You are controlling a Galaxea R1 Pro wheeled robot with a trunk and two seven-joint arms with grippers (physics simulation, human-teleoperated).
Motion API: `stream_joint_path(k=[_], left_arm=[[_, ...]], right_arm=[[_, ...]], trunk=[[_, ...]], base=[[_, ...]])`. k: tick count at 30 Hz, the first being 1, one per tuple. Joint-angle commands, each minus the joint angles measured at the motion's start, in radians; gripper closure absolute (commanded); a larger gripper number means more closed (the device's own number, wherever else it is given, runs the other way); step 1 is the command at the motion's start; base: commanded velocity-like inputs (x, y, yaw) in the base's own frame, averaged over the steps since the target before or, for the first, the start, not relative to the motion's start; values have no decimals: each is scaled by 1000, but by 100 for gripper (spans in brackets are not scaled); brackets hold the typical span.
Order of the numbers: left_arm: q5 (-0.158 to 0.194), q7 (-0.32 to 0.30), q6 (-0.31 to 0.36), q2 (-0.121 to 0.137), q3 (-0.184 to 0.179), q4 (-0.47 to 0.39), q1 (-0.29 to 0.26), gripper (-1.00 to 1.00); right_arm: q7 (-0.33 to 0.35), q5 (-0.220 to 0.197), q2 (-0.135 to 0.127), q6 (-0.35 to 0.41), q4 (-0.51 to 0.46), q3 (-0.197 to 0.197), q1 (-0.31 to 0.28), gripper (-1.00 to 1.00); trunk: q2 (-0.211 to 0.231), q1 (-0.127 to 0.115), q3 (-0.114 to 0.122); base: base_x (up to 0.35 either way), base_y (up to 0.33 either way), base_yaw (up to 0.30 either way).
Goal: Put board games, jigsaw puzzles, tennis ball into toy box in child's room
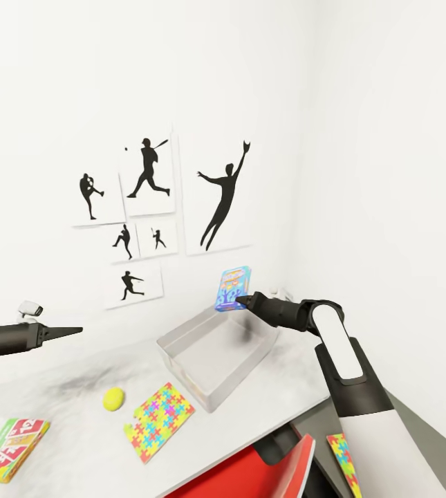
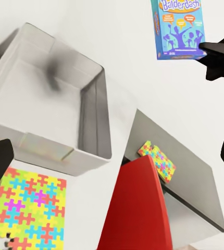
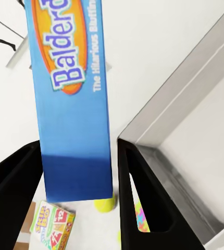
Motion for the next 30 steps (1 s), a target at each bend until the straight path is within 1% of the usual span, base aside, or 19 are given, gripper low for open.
stream_joint_path(k=[1, 11, 20, 30], left_arm=[[0, -4, 11, 0, 0, 0, -1, -100], [0, -4, 11, 0, 0, 0, -1, -100], [1, -4, 11, 0, 0, 0, -1, -100], [0, -4, 11, 0, 0, 0, -1, -100]], right_arm=[[-10, -11, 0, 1, -1, 0, -1, 100], [-10, -11, 0, 1, -1, 1, -1, 100], [-9, -11, 0, 1, -1, 4, -1, 100], [-9, -11, 0, 2, -1, 5, -1, 100]], trunk=[[-2, 1, -2], [-2, 1, -2], [-2, 1, -2], [-2, 1, 0]], base=[[75, -9, -2], [77, -15, 0], [17, -6, 3], [57, 0, 102]])
